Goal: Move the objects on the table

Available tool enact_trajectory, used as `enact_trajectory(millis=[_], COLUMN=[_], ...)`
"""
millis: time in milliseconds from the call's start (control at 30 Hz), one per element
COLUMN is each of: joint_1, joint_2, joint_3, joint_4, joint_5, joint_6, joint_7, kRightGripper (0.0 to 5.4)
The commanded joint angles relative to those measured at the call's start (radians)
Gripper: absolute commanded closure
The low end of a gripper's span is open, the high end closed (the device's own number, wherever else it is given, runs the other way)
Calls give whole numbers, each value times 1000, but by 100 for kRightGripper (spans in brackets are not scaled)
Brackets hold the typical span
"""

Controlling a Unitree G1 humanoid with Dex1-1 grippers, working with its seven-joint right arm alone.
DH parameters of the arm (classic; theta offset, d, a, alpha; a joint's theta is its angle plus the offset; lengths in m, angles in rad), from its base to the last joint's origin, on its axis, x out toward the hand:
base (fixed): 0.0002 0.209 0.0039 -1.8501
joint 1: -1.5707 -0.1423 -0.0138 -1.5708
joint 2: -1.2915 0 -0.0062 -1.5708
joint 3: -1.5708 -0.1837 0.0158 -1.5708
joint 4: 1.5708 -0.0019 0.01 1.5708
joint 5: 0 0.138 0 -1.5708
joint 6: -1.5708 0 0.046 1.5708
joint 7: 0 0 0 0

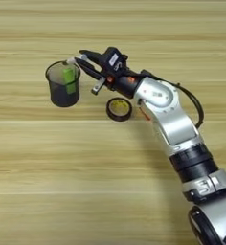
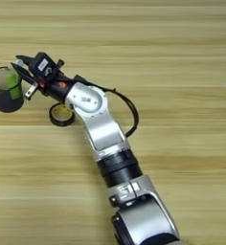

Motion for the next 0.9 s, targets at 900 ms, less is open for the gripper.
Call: enact_trajectory(millis=[900], joint_1=[44], joint_2=[-116], joint_3=[-154], joint_4=[-152], joint_5=[24], joint_6=[19], joint_7=[-74], kRightGripper=[466])
